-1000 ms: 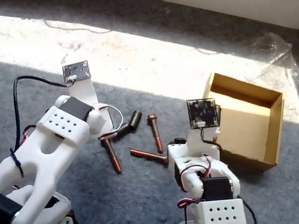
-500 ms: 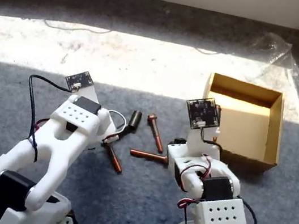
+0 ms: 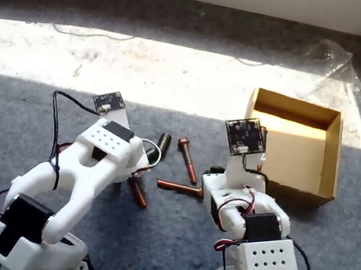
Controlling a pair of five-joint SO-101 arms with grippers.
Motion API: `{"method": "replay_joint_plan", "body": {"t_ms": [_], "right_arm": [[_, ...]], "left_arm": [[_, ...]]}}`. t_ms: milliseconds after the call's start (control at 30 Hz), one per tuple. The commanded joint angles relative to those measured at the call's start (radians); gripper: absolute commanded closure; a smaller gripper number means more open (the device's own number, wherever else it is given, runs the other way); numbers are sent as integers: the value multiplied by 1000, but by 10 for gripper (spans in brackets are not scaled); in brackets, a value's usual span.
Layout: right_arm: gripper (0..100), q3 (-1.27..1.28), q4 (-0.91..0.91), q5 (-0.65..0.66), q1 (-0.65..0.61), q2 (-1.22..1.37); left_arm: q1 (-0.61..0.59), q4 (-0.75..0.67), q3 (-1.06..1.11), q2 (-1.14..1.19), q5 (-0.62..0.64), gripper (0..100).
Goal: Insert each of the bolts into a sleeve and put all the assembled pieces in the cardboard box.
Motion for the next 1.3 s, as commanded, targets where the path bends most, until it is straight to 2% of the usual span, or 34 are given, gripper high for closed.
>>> {"method": "replay_joint_plan", "body": {"t_ms": [0, 200, 367, 567, 700, 967, 1267], "right_arm": [[994, -10, -31, 9, 8, -21], [994, -10, -31, 9, 8, -21], [994, -10, -31, 9, 7, -21], [994, -10, -31, 9, 7, -21], [994, -10, -31, 9, 7, -21], [994, -10, -31, 9, 7, -21], [994, -10, -35, 9, 7, -21]], "left_arm": [[41, -12, -39, 10, 8, 843], [1, -58, -33, 15, 6, 854], [2, -60, -36, 15, -81, 992], [-5, -80, -30, 16, -91, 979], [-53, -77, -31, 15, -100, 979], [-170, -80, -35, 13, -497, 979], [-185, -74, -39, 2, -736, 979]]}}
